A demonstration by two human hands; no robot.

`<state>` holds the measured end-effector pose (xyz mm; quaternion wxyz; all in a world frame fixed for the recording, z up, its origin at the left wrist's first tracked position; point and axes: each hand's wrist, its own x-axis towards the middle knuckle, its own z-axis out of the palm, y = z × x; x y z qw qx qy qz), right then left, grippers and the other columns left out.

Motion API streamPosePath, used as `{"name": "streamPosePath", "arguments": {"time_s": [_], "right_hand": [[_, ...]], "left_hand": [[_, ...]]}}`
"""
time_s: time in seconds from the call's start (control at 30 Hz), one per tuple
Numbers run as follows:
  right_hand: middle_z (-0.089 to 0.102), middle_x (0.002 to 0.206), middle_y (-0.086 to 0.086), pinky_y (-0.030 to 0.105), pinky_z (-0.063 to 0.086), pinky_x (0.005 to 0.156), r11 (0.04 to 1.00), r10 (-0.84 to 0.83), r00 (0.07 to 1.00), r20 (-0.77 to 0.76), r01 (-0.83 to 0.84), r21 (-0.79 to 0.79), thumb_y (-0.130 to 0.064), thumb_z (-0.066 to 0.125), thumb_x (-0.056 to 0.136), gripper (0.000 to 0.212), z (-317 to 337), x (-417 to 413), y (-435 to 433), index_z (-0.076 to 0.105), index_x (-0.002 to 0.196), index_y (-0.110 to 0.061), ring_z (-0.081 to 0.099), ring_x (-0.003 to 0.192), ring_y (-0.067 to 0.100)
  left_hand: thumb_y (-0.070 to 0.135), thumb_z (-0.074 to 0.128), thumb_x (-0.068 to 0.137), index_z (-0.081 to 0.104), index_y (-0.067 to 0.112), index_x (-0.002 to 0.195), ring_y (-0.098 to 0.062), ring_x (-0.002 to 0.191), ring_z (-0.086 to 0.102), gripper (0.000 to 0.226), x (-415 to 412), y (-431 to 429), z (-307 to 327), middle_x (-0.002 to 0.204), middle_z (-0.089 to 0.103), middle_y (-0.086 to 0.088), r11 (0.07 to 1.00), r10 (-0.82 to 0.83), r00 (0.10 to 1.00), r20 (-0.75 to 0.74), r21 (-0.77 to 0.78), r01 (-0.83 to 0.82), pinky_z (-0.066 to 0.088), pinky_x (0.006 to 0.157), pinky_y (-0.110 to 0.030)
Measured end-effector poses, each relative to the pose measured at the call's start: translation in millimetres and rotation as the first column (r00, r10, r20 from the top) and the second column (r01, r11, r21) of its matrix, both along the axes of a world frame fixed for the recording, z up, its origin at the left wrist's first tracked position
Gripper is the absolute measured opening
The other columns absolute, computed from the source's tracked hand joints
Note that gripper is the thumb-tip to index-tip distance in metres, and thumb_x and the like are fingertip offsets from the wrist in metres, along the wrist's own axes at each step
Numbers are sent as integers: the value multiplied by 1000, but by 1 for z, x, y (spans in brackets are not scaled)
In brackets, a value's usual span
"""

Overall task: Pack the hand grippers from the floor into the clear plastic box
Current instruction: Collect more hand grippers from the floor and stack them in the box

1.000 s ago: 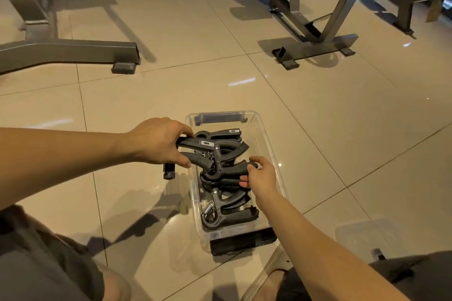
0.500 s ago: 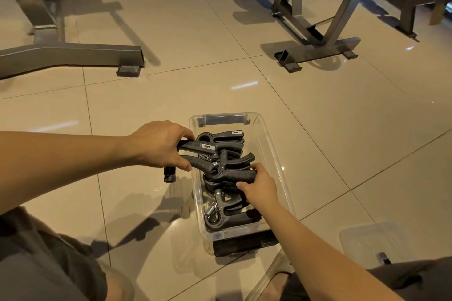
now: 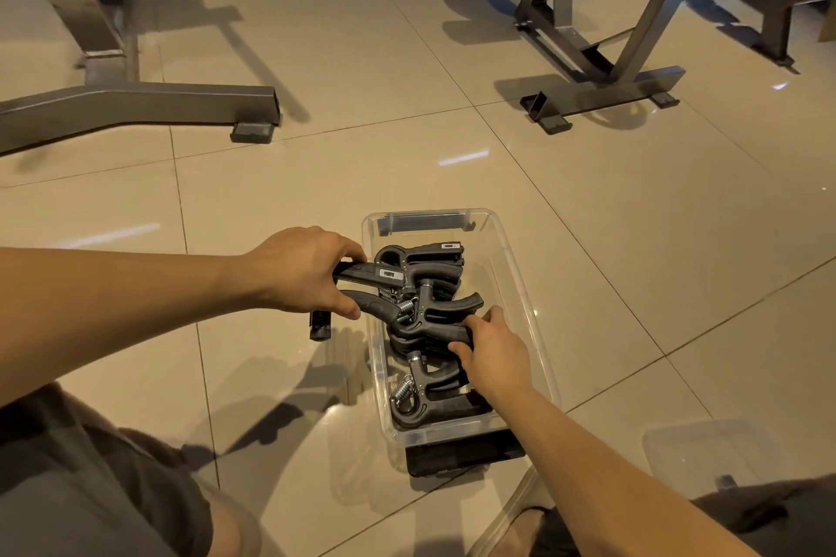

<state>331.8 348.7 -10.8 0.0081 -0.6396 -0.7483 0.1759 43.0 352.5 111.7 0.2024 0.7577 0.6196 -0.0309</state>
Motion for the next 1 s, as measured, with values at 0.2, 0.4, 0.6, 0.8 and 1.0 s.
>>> {"name": "streamPosePath", "arguments": {"time_s": [0.2, 0.4, 0.6, 0.8, 1.0], "right_hand": [[49, 124, 2, 35, 54, 79, 1000, 1, 1000, 15, -1, -12, -39, 64, 96, 37, 5, -3, 2, 61, 127, -18, 65, 93, 23], [53, 124, 8, 35, 52, 80, 997, -37, 999, 13, 38, -66, -36, 69, 92, 43, 20, 1, 14, 58, 128, -15, 64, 100, 29], [64, 79, -6, 29, 43, 60, 993, 44, 976, -215, -19, 120, -43, 60, 96, 26, 89, -30, 39, 68, 91, -19, 60, 73, 13], [65, 89, -3, 41, 62, 72, 978, -105, 759, -642, -39, -206, -43, 70, 89, 34, 121, -58, 40, 64, 117, -24, 69, 84, 18], [72, 89, 7, 30, 56, 62, 919, -345, 497, -796, 8, -394, -15, 72, 92, 12, 123, -48, 44, 72, 103, -12, 71, 73, 17]], "left_hand": [[60, 80, 72, 64, 35, 115, -6, 74, 60, 52, 4, 3, 0, 77, 63, 15, 1000, -22, 999, 26, -13, 22, 51, 66, -30], [59, 82, 70, 68, 33, 111, -8, 71, 61, 51, 11, 9, -1, 75, 66, 12, 999, -27, 996, 84, -30, 30, 52, 66, -31], [57, 86, 66, 72, 30, 116, -9, 75, 65, 58, 15, 18, 3, 86, 73, 9, 993, 117, 972, 204, -32, -113, 53, 68, -30], [53, 89, 66, 73, 31, 114, -4, 66, 65, 55, 24, 14, 19, 78, 72, 13, 996, 85, 929, 361, -25, -82, 55, 66, -30], [50, 87, 72, 62, 25, 130, -12, 80, 71, 68, 25, 9, 25, 97, 73, 7, 990, 109, 851, 513, -137, -44, 59, 70, -25]]}}
